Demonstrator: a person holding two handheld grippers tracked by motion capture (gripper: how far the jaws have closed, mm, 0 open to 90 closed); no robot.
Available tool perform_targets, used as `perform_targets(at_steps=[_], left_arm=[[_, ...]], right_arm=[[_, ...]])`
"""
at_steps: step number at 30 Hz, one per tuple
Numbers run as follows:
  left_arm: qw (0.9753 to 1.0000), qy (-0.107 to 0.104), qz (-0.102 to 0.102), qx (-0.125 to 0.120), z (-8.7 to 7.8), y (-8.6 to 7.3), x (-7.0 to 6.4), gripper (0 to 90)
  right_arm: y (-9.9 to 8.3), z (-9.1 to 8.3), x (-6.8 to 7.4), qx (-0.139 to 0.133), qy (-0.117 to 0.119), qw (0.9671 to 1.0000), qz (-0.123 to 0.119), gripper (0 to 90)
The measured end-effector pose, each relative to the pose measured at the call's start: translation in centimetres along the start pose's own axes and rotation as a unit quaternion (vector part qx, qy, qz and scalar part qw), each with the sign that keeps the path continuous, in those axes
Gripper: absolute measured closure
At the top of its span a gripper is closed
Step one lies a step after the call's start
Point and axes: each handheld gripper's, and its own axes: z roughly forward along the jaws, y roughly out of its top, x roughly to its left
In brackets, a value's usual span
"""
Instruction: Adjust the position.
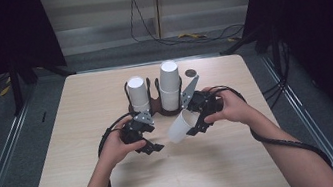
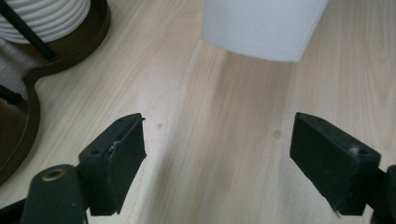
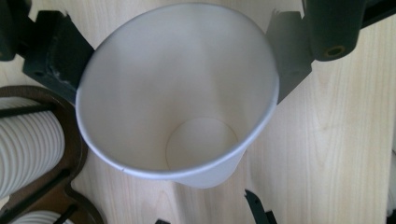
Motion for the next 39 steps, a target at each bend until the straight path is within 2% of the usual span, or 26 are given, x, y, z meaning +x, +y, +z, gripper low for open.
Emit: perform_targets(at_steps=[2,4,9,15,24,39], left_arm=[[0.9999,-0.002,0.010,0.008,-0.16,0.01,0.14,17.9],[1.0000,-0.004,0.003,-0.001,-0.17,0.02,0.10,18.0],[1.0000,-0.002,0.004,0.002,-0.42,-0.06,0.15,18.1],[1.0000,-0.002,-0.005,-0.002,-0.61,-0.23,0.08,18.0],[1.0000,-0.003,-0.002,-0.001,-0.53,-0.19,0.02,18.1],[1.0000,0.000,-0.003,0.007,-0.77,-0.47,0.21,18.1]], right_arm=[[-0.10,0.05,0.00,0.005,0.000,1.0000,0.000,19.7],[-0.23,0.06,0.01,0.007,-0.002,1.0000,0.000,19.7],[-0.48,0.02,0.07,0.011,-0.003,0.9999,0.000,19.7],[-0.58,-0.17,0.12,0.024,-0.010,0.9996,-0.004,19.7],[-0.62,-0.43,0.41,0.045,-0.018,0.9988,-0.010,19.6],[-0.76,-0.53,0.40,0.069,-0.015,0.9973,-0.018,19.6]])
